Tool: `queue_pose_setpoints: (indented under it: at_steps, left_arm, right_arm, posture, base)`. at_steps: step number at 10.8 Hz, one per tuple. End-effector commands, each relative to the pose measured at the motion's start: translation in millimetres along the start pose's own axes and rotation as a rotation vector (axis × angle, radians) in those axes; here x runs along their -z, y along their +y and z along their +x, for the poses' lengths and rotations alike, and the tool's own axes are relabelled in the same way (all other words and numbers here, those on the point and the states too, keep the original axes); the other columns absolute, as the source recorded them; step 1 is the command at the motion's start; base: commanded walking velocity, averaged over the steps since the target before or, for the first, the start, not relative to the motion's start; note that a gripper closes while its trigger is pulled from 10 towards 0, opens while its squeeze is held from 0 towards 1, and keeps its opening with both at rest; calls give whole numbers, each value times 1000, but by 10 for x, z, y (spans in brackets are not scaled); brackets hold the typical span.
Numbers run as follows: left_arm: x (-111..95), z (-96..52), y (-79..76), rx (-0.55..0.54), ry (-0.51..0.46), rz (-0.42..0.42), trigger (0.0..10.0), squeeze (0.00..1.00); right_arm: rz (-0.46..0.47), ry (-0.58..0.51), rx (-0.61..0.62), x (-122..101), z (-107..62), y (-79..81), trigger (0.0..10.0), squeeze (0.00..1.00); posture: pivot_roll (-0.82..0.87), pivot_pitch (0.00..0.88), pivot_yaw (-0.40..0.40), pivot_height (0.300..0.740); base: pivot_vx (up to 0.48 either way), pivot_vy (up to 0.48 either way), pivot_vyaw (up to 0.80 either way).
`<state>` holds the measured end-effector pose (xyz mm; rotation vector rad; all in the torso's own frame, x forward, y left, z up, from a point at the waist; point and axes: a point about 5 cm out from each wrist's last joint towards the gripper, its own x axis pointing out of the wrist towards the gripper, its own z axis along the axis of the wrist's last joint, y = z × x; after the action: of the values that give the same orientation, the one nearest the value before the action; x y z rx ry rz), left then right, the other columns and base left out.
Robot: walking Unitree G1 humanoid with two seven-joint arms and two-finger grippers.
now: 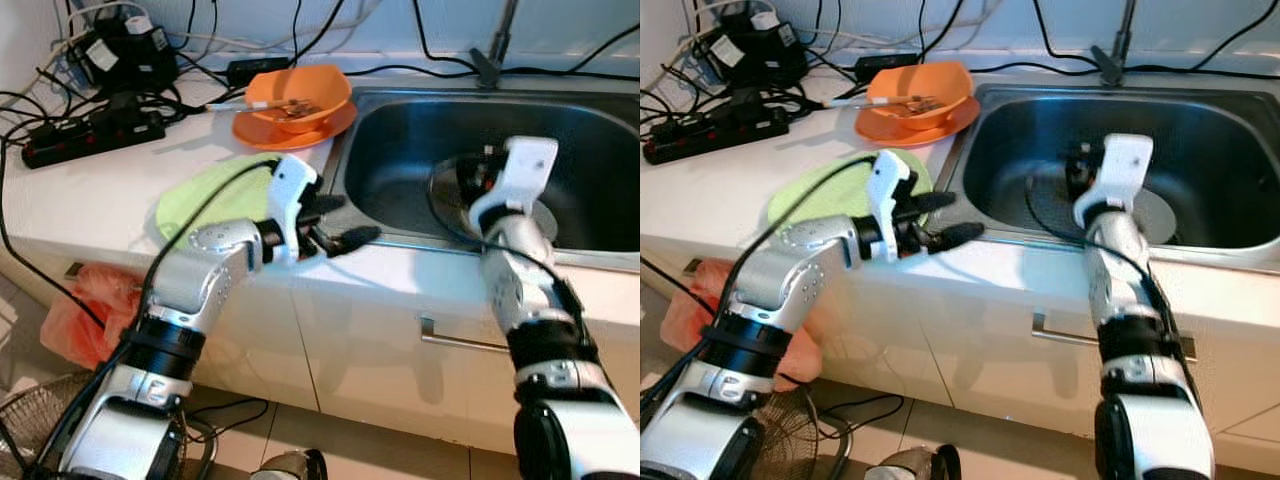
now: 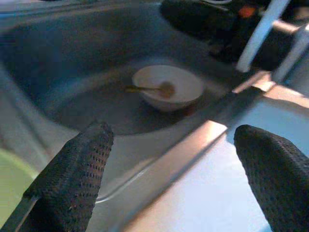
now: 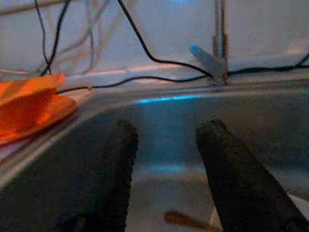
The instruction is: Kitchen organization
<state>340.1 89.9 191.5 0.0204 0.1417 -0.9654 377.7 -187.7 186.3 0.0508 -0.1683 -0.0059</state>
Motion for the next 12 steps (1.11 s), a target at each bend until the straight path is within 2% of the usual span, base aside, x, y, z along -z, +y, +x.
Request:
queue_pose_setpoints:
  at_steps: [1, 2, 4, 6, 7, 9, 10, 11, 12]
  left_arm:
    - [-62, -88, 121, -75, 2, 46, 10000, 1000]
    - [-59, -121, 128, -75, 18, 66, 10000, 1000]
    - [-6, -257, 160, -94, 100, 188, 10000, 1000]
    - [0, -298, 142, -100, 136, 270, 10000, 1000]
    - [32, -366, 113, -112, 179, 355, 10000, 1000]
    - [47, -408, 135, -130, 247, 449, 10000, 1000]
    - [73, -441, 118, -101, 310, 488, 10000, 1000]
    - [78, -463, 97, -90, 330, 505, 10000, 0]
    - [88, -483, 105, -96, 351, 519, 10000, 0]
  right_arm:
    - [19, -9, -34, -15, 31, 89, 10000, 1000]
    - [31, -6, -42, -19, 37, 101, 10000, 1000]
    - [39, -8, -66, -18, 25, 142, 10000, 1000]
    - [31, 6, -64, 21, -14, 103, 10000, 1000]
    - [33, 12, -62, 32, -23, 81, 10000, 1000]
    - [33, 8, -64, 1, -9, 76, 10000, 1000]
    - [32, 4, -68, -22, -1, 73, 10000, 863]
    - [35, 2, -71, -30, 3, 73, 10000, 624]
    - [35, 2, -72, -32, 5, 76, 10000, 416]
  posture:
    - [157, 60, 111, 740]
    - [156, 60, 107, 740]
    - [157, 60, 106, 740]
    - [166, 64, 104, 740]
    - [169, 63, 102, 740]
    - [171, 59, 101, 740]
    - [174, 57, 100, 740]
    - [177, 56, 100, 740]
    - [178, 54, 100, 740]
  base:
    - [0, 0, 0]
    - [0, 0, 0]
    - [0, 0, 0]
    - [0, 0, 0]
    - [0, 0, 0]
    - [0, 0, 0]
    - [0, 0, 0]
    - [0, 0, 0]
    - [0, 0, 0]
